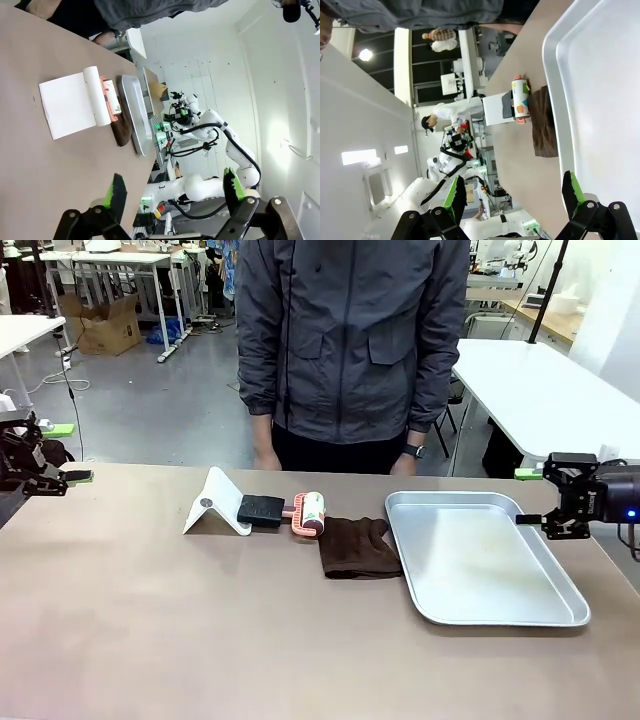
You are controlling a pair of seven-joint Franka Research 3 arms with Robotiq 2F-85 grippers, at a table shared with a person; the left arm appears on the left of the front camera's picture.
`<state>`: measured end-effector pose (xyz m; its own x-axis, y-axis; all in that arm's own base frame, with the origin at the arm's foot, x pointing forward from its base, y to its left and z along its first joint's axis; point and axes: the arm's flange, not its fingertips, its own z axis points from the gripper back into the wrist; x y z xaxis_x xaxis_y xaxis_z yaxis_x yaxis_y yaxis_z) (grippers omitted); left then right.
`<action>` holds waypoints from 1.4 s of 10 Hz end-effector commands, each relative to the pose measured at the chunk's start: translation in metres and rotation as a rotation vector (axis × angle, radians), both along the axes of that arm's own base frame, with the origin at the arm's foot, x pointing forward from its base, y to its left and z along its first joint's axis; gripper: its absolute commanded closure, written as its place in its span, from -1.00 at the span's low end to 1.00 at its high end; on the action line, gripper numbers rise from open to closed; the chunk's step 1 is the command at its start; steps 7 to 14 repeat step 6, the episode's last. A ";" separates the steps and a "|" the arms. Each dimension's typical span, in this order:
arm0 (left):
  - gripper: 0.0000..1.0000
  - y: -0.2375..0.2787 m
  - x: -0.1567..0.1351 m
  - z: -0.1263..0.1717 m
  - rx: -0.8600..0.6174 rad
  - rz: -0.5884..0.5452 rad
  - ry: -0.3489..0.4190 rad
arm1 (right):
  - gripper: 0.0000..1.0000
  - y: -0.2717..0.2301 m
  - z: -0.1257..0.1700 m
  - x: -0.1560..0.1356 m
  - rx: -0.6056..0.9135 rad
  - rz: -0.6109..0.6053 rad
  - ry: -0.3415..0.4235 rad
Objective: Clean the surface of the table.
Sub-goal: Return the Lint Roller and towel to their original positions.
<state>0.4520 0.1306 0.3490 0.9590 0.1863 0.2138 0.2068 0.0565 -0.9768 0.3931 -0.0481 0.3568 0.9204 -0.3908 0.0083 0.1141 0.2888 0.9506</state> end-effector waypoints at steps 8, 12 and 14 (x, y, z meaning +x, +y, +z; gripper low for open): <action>-1.00 -0.001 -0.008 0.005 -0.020 -0.001 -0.009 | -1.00 -0.002 0.005 -0.003 -0.004 0.014 0.005; -1.00 -0.001 -0.008 0.005 -0.020 -0.001 -0.009 | -1.00 -0.002 0.005 -0.003 -0.004 0.014 0.005; -1.00 -0.001 -0.008 0.005 -0.020 -0.001 -0.009 | -1.00 -0.002 0.005 -0.003 -0.004 0.014 0.005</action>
